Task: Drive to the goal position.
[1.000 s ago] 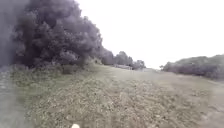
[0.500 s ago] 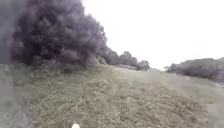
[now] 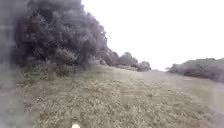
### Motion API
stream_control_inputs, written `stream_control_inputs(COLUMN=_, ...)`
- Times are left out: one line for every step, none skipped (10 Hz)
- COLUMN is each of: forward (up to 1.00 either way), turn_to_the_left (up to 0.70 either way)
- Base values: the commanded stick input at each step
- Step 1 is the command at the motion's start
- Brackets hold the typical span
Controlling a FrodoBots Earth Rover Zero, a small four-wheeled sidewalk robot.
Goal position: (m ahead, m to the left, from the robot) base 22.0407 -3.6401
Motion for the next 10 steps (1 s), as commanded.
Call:
stream_control_inputs(forward=0.7, turn_to_the_left=-0.35)
stream_control_inputs(forward=0.7, turn_to_the_left=-0.35)
stream_control_inputs(forward=0.7, turn_to_the_left=-0.35)
stream_control_inputs(forward=0.7, turn_to_the_left=-0.35)
stream_control_inputs(forward=0.7, turn_to_the_left=-0.35)
stream_control_inputs(forward=0.7, turn_to_the_left=-0.33)
stream_control_inputs(forward=0.7, turn_to_the_left=-0.29)
stream_control_inputs(forward=0.7, turn_to_the_left=0.0)
stream_control_inputs(forward=0.7, turn_to_the_left=0.0)
stream_control_inputs(forward=0.7, turn_to_the_left=0.0)
